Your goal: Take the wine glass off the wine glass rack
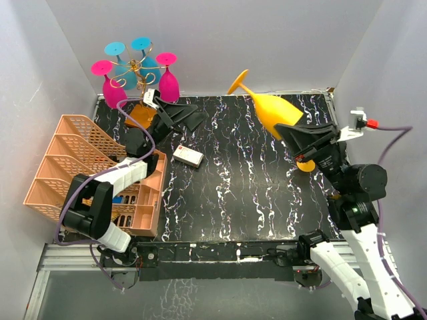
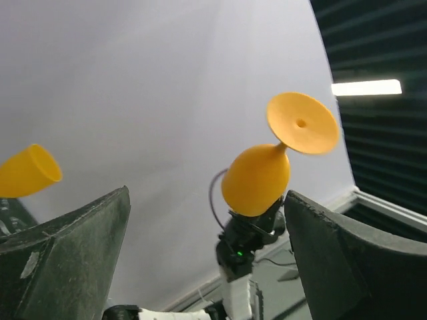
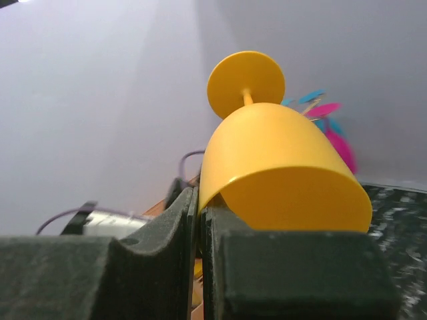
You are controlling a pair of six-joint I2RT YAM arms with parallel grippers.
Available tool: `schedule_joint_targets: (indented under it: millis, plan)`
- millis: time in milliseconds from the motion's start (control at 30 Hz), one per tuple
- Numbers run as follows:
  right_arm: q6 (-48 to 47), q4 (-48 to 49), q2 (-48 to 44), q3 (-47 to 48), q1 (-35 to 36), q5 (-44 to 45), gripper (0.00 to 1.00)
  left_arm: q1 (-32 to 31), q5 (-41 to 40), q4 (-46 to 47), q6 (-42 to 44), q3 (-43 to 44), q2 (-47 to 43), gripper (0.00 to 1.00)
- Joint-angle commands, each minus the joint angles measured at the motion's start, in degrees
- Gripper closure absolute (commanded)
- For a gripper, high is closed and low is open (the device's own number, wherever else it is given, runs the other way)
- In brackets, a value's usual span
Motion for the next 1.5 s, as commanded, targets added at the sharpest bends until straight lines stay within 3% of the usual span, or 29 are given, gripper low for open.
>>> schedule_joint_targets:
  millis: [0,167,400,800,1000,1200,1467]
  plan:
    - [-11.6,-26.6,-3.4,3.2,0.3,24.3,0.92,3.5,0.9,-10.5,10.5,-1.1,-6.7,0.03]
    - [-10.6,-45.7,-2.5,2.2,0.2,35.8,0.92,4.7,-0.1,-26.5,20.8,0.1,-10.0,0.03]
    - [-12.5,-59.2,4.1,0.8,0.2,28.2,0.92,4.7,-0.3,-31.4,24.7,0.3,-11.5,0.03]
    - [-4.1,-88.0,26.7,16.1,0.2,53.1,0.92,4.8,0.8,-38.2,29.6,3.3,-12.4,0.03]
    - [-3.2,-90.6,29.3,20.1,-1.6,55.1,0.92,4.7,1.4,-44.8,34.0,6.6,-14.0,0.03]
    - [-5.0,-91.6,32.8,23.5,-9.1,54.9,0.92,4.7,1.2,-53.8,38.3,9.3,-16.1,0.04]
    - [-4.1,-92.0,39.0,27.4,-11.7,51.4,0.92,2.8,-1.3,-65.2,46.2,12.5,-18.0,0.04]
